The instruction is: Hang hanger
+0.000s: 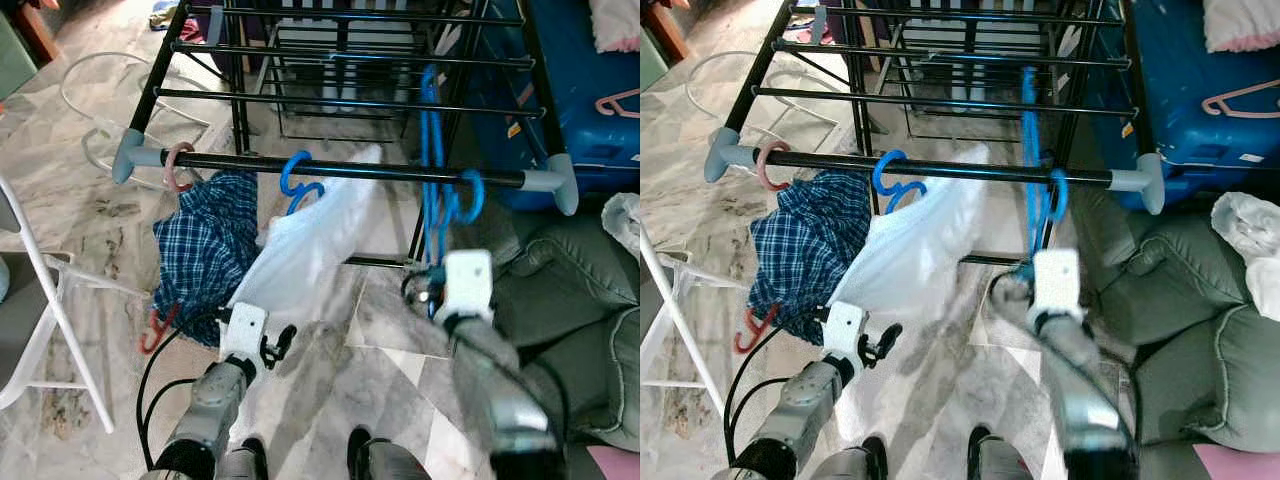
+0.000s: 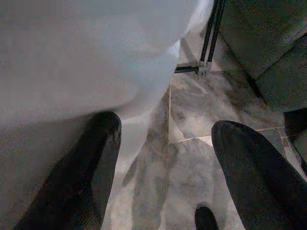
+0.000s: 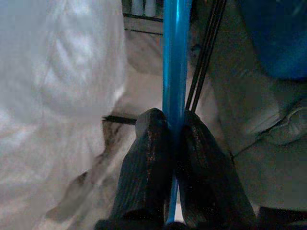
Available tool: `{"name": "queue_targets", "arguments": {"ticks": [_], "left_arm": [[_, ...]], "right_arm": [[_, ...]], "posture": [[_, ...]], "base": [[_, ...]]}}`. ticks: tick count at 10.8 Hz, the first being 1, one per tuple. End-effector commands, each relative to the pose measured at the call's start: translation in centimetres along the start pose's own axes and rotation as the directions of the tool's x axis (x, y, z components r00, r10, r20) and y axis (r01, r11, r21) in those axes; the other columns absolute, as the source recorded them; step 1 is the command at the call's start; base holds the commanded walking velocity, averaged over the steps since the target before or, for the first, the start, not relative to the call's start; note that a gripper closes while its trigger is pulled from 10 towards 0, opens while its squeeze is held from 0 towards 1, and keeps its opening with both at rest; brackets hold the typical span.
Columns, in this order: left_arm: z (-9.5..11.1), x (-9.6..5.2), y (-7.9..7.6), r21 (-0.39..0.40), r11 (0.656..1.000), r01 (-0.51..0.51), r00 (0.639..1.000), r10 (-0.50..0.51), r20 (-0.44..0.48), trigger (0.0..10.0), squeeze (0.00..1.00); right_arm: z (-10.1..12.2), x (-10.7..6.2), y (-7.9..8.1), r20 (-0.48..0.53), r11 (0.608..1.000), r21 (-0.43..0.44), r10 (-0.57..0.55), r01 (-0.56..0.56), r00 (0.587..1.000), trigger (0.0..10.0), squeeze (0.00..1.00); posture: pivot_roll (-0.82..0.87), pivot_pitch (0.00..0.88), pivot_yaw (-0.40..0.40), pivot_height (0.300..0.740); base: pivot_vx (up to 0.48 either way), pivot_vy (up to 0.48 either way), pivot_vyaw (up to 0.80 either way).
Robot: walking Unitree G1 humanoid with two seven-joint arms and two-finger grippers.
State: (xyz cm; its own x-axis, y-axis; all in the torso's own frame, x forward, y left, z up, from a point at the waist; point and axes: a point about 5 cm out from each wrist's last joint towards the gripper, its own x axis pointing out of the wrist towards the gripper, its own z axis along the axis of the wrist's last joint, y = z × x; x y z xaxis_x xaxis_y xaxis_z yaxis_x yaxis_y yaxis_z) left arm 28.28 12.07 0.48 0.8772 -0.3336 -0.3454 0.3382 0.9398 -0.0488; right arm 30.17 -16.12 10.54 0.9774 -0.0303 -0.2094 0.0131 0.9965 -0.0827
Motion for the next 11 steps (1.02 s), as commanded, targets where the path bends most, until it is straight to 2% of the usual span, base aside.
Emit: {"name": "queue_targets", "arguments": {"ticks": [1, 3, 6, 8, 11], "left_arm": [[-0.9, -0.3, -0.1, 0.003, 1.0, 0.0, 0.999, 0.0, -0.033, 10.0, 0.0], [-0.9, -0.3, 0.0, -0.001, 1.0, -0.007, 0.999, 0.007, -0.032, 10.0, 0.0], [-1.0, -0.4, 0.1, -0.002, 1.0, -0.015, 0.999, 0.015, -0.033, 10.0, 0.0], [-1.2, -0.6, 0.3, -0.003, 1.0, -0.025, 0.999, 0.024, -0.033, 10.0, 0.0], [-1.6, -0.9, 0.4, -0.003, 1.0, -0.031, 0.998, 0.031, -0.048, 10.0, 0.0]], "right_arm": [[-0.3, 0.3, -0.3, -0.034, 1.0, 0.02, -0.011, 0.011, 0.999, 10.0, 0.0], [-0.1, 2.3, 0.1, -0.117, 0.994, 0.111, 0.018, -0.005, 0.993, 10.0, 0.0], [1.0, 4.2, 1.4, -0.15, 0.987, 0.155, 0.058, -0.035, 0.987, 10.0, 0.0], [0.2, 4.6, 1.9, -0.195, 0.983, 0.18, 0.081, -0.045, 0.978, 10.0, 0.0], [-1.4, 3.9, 2.1, -0.23, 0.981, 0.187, 0.084, -0.041, 0.97, 10.0, 0.0]], "posture": [[-0.09, 0.201, 0.015, 0.74], [-0.08, 0.195, 0.007, 0.74], [-0.05, 0.193, -0.001, 0.74], [-0.05, 0.193, -0.002, 0.74], [-0.04, 0.204, -0.002, 0.74]], "base": [[0.0, 0.0, 0.0], [0.0, 0.0, 0.0], [0.0, 0.0, 0.0], [0.0, 0.0, 0.0], [0.0, 0.0, 0.0]]}}
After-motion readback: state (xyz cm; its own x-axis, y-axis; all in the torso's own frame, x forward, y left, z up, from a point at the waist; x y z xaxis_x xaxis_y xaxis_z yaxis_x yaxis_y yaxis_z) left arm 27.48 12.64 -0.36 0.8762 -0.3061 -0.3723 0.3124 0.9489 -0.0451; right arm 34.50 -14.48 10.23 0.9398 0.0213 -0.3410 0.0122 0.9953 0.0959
